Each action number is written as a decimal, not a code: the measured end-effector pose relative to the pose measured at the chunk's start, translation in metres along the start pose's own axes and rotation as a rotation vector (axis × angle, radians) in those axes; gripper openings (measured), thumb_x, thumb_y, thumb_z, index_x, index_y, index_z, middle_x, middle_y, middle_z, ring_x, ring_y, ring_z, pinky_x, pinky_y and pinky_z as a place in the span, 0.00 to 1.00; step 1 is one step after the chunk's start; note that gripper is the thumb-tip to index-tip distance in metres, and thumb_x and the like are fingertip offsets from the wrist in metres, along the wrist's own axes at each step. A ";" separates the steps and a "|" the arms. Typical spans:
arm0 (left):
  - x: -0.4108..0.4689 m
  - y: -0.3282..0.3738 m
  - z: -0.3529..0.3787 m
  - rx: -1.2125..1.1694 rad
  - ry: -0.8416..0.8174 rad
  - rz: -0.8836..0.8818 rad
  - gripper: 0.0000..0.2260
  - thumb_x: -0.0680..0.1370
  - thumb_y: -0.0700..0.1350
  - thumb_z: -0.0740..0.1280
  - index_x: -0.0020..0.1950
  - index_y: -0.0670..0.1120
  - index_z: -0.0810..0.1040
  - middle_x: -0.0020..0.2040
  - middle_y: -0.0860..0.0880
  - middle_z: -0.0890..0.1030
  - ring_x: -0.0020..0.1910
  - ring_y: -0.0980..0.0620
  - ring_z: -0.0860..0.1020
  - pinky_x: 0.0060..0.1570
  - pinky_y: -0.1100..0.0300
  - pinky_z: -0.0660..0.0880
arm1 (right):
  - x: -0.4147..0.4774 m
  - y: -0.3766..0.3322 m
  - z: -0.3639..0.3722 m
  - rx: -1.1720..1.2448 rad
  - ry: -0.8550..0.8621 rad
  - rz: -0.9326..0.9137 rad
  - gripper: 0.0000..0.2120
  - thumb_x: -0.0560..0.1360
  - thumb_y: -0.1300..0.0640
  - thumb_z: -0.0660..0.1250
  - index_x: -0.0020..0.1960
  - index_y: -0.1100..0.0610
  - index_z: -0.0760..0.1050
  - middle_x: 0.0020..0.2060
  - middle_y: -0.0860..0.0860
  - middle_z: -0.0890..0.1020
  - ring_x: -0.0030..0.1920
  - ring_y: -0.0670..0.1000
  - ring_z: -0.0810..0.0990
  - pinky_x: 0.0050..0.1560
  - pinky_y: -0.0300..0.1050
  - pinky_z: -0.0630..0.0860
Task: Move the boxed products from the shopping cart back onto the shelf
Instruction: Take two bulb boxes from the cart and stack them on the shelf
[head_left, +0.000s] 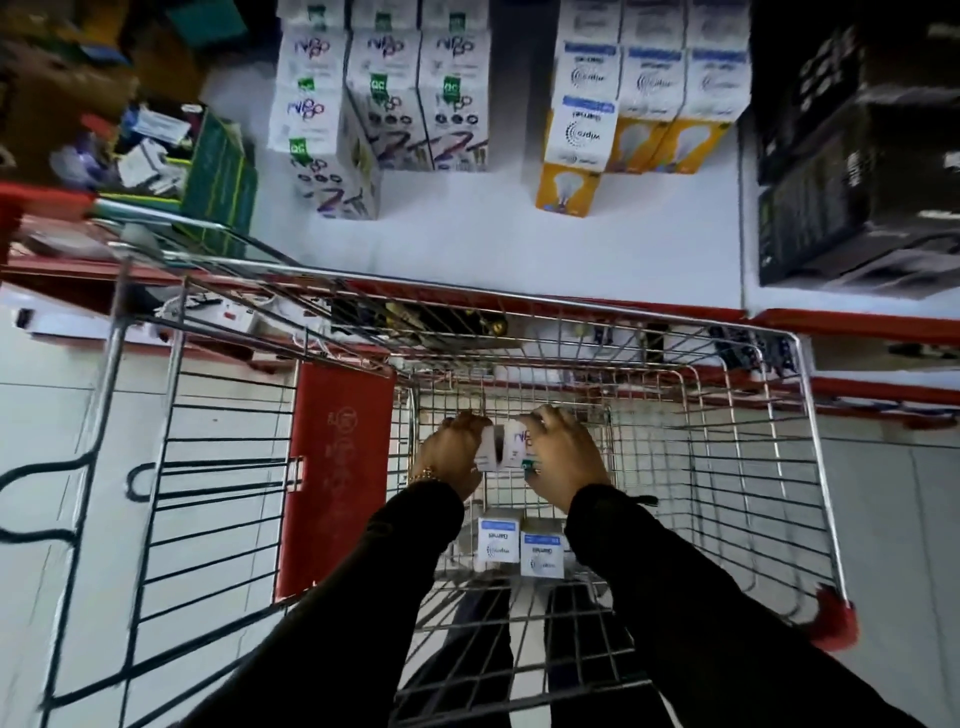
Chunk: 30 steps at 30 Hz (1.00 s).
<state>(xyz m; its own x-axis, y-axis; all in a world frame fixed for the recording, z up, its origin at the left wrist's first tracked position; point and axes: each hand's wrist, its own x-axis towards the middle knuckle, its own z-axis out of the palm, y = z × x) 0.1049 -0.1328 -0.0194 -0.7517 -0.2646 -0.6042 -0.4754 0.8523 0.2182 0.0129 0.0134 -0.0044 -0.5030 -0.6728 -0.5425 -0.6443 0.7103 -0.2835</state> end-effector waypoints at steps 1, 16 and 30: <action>-0.007 0.002 -0.008 -0.001 0.008 0.000 0.27 0.72 0.45 0.71 0.70 0.50 0.68 0.68 0.47 0.70 0.58 0.43 0.79 0.51 0.51 0.81 | -0.007 -0.002 -0.008 0.004 0.011 0.008 0.33 0.73 0.55 0.71 0.75 0.55 0.63 0.74 0.56 0.66 0.73 0.60 0.63 0.73 0.54 0.64; -0.118 0.037 -0.148 0.133 0.343 0.109 0.33 0.66 0.53 0.75 0.69 0.48 0.69 0.62 0.47 0.75 0.61 0.45 0.76 0.58 0.49 0.78 | -0.097 -0.044 -0.129 -0.007 0.256 -0.107 0.39 0.66 0.37 0.72 0.71 0.54 0.67 0.65 0.54 0.70 0.65 0.56 0.68 0.68 0.53 0.66; -0.115 0.010 -0.290 0.173 0.733 0.176 0.29 0.64 0.53 0.77 0.63 0.51 0.75 0.58 0.50 0.80 0.53 0.48 0.80 0.53 0.55 0.78 | -0.066 -0.084 -0.253 -0.073 0.579 -0.236 0.37 0.63 0.43 0.73 0.68 0.55 0.70 0.61 0.53 0.72 0.62 0.55 0.70 0.64 0.52 0.70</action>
<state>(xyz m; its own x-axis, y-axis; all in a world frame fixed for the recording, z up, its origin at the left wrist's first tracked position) 0.0540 -0.2248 0.2751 -0.9490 -0.2979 0.1030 -0.2875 0.9520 0.1048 -0.0454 -0.0548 0.2550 -0.5596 -0.8272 0.0501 -0.8034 0.5267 -0.2776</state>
